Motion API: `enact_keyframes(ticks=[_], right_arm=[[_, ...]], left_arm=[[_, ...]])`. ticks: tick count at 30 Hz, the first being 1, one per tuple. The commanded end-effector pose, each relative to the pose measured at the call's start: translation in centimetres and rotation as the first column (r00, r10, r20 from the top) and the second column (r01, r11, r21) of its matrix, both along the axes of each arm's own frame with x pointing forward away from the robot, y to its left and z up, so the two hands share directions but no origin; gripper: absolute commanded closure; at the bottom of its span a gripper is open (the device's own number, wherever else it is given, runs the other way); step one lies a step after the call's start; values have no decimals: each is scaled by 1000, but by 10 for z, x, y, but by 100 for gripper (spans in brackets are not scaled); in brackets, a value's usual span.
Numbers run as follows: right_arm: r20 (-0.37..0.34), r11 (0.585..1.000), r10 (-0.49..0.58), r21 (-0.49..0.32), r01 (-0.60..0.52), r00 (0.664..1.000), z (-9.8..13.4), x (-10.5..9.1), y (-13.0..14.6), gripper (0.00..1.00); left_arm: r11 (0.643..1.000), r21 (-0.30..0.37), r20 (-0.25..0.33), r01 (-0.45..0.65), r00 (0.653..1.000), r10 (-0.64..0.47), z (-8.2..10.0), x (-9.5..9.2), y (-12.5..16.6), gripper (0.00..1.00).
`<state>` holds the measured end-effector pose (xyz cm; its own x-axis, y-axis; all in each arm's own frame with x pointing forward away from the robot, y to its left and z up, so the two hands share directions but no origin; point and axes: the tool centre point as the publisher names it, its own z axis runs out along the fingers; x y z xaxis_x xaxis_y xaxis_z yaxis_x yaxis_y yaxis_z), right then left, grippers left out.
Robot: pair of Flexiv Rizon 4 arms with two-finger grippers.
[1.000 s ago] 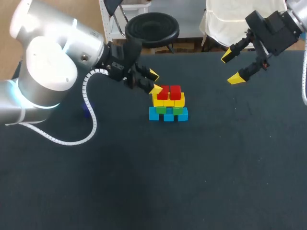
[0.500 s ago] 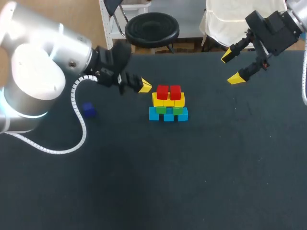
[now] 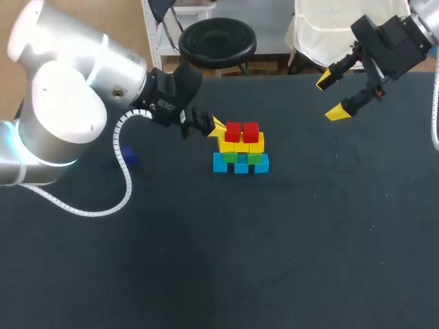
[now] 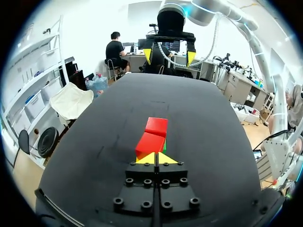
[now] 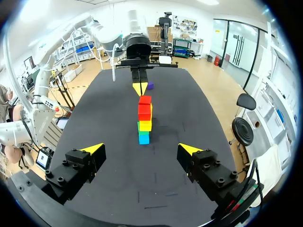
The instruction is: Place the blue cubes, place green cubes on the blue cubes, place the yellow cubes on the green cubes, then place the red cubes on the yellow cubes, and place purple cube on the red cubes.
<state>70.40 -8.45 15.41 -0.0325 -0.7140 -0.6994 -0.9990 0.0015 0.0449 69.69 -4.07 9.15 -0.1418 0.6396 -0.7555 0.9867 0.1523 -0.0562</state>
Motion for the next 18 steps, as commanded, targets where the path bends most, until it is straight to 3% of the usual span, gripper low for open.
enact_keyframes(ticks=[1,18], right_arm=[[1,1000,-1,0,1,1000,0,0,0,0],[1,1000,-1,0,1,1000,0,0,0,0]], left_arm=[[1000,3,-6,1,1000,-1,-1,1,1,100],[1000,-15,-25,24,999,-24,-1,-10,-5,100]])
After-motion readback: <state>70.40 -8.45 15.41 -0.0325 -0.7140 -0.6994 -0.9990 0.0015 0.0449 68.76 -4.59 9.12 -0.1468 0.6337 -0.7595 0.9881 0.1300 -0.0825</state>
